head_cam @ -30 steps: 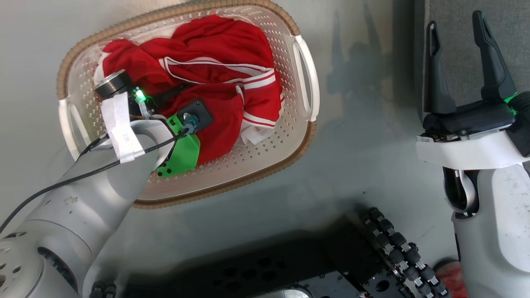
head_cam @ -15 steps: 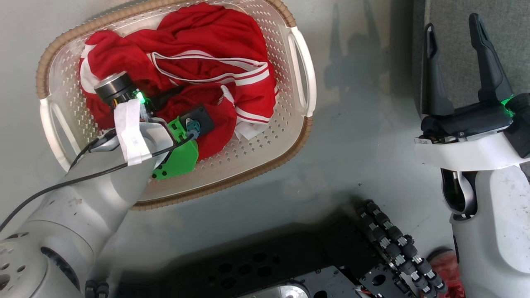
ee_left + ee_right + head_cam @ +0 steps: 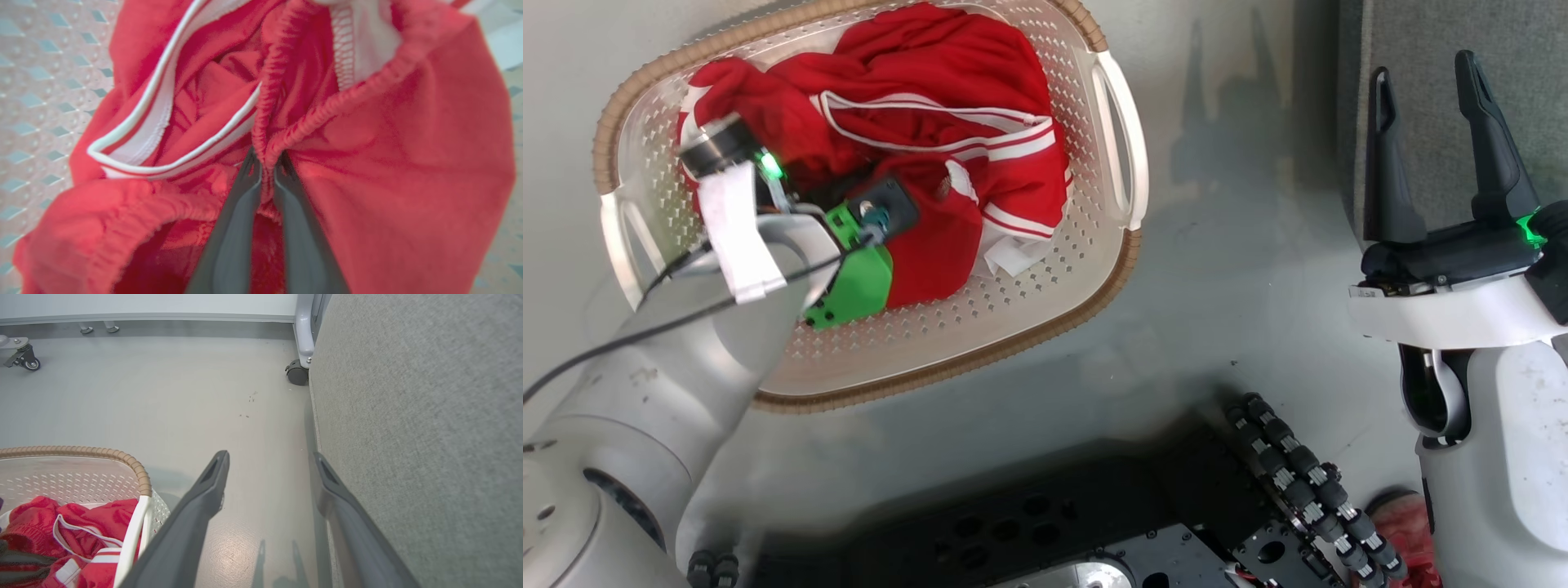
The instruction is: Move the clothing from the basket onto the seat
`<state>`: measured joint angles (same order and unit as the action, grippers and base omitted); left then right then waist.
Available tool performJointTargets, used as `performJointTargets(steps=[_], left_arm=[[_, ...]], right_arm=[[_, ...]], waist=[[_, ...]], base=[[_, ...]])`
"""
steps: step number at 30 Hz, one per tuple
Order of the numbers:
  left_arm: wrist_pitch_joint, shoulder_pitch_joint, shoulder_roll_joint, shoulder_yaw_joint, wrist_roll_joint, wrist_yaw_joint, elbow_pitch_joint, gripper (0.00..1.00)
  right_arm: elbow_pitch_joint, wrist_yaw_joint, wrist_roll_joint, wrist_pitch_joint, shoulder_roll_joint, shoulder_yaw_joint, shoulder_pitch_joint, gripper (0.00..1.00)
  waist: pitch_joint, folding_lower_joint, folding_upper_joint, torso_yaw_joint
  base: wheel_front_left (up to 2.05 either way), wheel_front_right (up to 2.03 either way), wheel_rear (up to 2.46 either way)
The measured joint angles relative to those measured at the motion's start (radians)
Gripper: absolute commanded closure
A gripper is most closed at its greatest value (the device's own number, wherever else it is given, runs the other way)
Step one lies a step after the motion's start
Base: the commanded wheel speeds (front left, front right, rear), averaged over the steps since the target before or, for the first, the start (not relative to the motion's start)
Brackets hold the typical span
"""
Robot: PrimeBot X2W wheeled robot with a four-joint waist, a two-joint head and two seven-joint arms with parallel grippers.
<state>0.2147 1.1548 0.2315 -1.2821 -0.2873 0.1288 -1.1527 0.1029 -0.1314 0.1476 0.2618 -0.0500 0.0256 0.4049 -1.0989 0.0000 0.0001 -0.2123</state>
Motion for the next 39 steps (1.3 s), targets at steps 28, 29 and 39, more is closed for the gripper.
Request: performJointTargets(steps=[28, 29, 39], left_arm=[[0.049, -0.504, 0.050, 0.518, 0.055, -0.246, 0.678, 1.00], [0.049, -0.536, 0.044, 0.539, 0.056, -0.243, 0.690, 1.00], [0.050, -0.771, -0.002, 0.705, 0.103, -0.210, 0.802, 1.00]], right_arm=[[-0.092, 0.000, -0.007, 0.000, 0.001, 0.009, -0.095, 0.00], [-0.097, 0.000, -0.007, 0.000, 0.001, 0.003, -0.107, 0.00], [-0.161, 0.000, 0.015, 0.000, 0.001, -0.071, -0.232, 0.00]], waist=[[0.377, -0.0001, 0.0000, 0.046], [0.402, -0.0001, 0.0000, 0.049], [0.656, -0.0001, 0.0000, 0.070]], base=[[0.00, 0.00, 0.00], [0.00, 0.00, 0.00], [0.00, 0.00, 0.00]])
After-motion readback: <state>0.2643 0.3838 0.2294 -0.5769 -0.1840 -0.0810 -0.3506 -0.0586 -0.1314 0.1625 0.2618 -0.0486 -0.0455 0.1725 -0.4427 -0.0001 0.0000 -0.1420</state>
